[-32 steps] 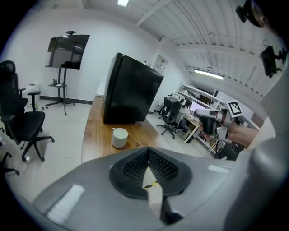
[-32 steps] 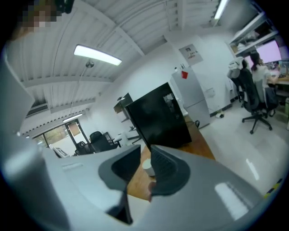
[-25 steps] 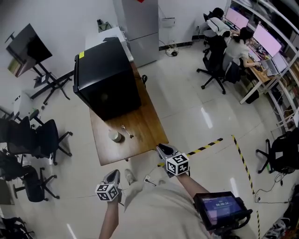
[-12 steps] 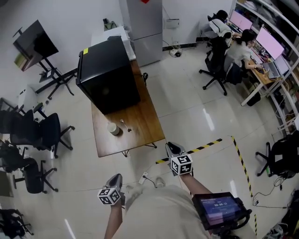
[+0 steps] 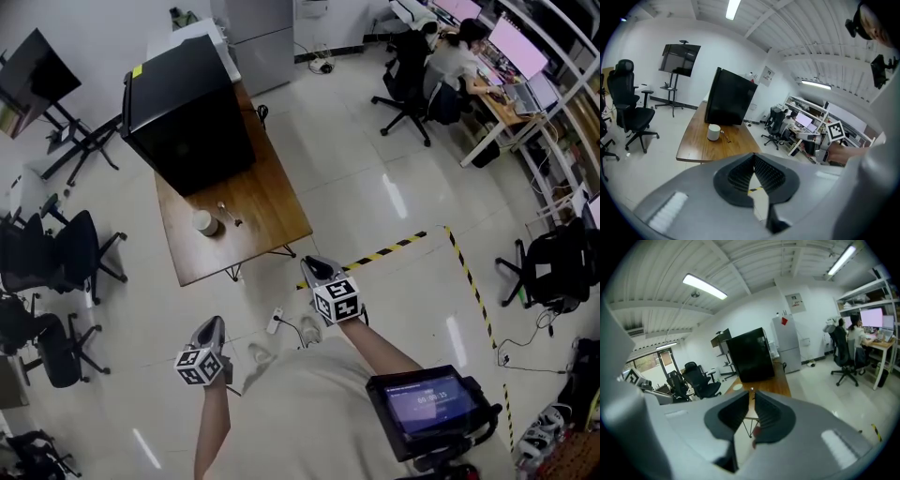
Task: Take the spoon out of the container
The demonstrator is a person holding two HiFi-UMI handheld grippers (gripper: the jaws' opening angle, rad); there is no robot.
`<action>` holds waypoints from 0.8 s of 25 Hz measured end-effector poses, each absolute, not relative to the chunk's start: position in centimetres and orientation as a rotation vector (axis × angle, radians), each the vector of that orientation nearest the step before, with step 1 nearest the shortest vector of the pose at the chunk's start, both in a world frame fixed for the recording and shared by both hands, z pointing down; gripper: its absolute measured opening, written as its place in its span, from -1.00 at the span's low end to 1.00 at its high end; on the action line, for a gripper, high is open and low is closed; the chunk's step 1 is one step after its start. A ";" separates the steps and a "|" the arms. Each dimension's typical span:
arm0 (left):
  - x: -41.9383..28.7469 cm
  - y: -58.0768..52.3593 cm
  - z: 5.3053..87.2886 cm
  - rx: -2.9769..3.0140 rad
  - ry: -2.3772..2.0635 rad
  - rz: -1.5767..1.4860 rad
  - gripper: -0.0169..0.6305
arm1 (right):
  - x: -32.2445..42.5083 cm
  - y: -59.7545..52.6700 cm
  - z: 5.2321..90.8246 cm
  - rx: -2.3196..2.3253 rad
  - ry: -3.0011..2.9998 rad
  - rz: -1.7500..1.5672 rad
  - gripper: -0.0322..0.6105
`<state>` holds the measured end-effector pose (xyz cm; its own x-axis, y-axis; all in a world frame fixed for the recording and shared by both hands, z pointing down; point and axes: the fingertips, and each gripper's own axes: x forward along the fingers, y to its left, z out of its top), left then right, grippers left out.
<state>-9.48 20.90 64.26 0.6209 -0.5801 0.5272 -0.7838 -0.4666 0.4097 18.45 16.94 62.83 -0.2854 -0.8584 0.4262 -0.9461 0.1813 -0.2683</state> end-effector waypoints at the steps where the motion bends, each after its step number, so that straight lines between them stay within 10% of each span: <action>1: -9.6 21.3 64.4 2.215 -1.047 0.423 -0.94 | 18.0 17.1 62.9 1.758 -2.254 0.726 -0.82; 20: -15.4 19.1 63.6 2.200 -0.897 0.266 -0.94 | 4.3 16.4 59.7 1.554 -2.433 0.655 -0.90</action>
